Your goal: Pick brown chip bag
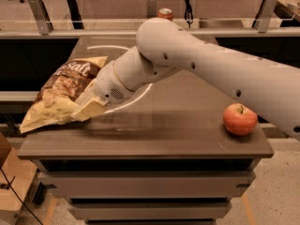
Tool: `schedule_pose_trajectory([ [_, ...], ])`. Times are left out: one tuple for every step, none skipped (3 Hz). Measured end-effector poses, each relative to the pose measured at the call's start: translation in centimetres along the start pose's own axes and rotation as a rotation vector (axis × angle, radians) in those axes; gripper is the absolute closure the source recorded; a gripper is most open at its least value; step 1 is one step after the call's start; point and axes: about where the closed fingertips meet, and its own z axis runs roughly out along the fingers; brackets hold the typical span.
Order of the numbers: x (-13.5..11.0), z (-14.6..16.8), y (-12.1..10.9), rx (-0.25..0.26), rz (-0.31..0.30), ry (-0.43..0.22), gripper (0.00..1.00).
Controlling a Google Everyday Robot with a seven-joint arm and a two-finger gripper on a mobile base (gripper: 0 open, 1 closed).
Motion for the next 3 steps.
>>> schedule_pose_trajectory([
  [-0.6, -1.7, -0.7, 0.039, -0.012, -0.003, 0.88],
  [-1.3, -4.4, -1.9, 0.084, -0.034, -0.001, 1.0],
  [-2.8, -8.5, -3.8, 0.136, -0.084, 0.021, 1.0],
])
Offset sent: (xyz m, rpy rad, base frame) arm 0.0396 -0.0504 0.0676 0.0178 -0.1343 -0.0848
